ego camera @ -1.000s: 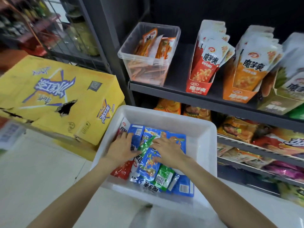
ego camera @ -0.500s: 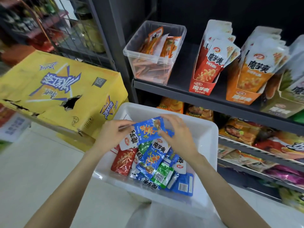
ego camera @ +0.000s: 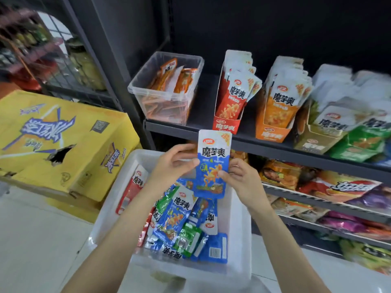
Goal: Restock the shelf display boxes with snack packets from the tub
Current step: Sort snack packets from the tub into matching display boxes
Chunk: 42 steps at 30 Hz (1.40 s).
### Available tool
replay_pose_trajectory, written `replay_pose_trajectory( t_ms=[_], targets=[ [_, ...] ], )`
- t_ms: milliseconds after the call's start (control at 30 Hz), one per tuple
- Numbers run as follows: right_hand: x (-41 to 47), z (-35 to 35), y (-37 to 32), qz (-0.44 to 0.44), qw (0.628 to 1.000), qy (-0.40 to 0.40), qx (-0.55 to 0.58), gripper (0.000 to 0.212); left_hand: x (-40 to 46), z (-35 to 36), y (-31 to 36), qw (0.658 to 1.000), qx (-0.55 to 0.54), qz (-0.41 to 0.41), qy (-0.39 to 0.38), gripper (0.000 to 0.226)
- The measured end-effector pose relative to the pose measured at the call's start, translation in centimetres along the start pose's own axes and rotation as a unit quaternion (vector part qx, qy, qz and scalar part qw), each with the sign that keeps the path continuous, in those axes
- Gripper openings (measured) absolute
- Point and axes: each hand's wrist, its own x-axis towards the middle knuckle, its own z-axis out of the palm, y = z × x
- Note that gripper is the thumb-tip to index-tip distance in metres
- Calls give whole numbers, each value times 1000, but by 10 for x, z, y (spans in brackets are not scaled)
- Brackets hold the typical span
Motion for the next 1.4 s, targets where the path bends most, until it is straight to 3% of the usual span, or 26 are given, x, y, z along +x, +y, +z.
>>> replay_pose_trajectory(
  t_ms=[133,267,367,433,567,733,833,900,1000,1200,1300,1400],
  targets=[
    [-14,-33,-3,21,999,37,7,21,12,50,6,984,147,82,-62,21],
    [-33,-83,-5,9,993,114,-1,36,18,94,21,929,295,152,-164,9],
    [-50,-122,-8,-3,990,138,-35,22,18,134,35,905,320,208,-190,15],
    [-62,-149,-8,-25,981,189,-30,17,20,163,42,911,285,231,-189,22],
    [-89,-214,-9,-96,911,392,-88,19,27,224,54,909,219,320,-153,25],
    [-92,-300,-32,-194,783,583,-98,24,50,303,60,826,333,437,-129,29],
    [-70,-337,-41,-211,772,583,-139,4,63,348,58,775,415,450,-155,40],
    [-50,-355,-42,-197,773,565,-211,19,69,370,57,743,454,465,-160,44],
    [-21,-372,-36,-159,799,499,-295,17,76,391,56,710,497,473,-157,47],
    [6,-382,-21,-73,831,410,-369,29,79,403,52,699,545,437,-155,52],
    [2,-382,-20,-98,819,422,-375,30,80,402,52,696,552,428,-164,54],
    [-15,-374,-18,-135,792,454,-386,29,75,398,59,731,506,426,-169,47]
  ],
)
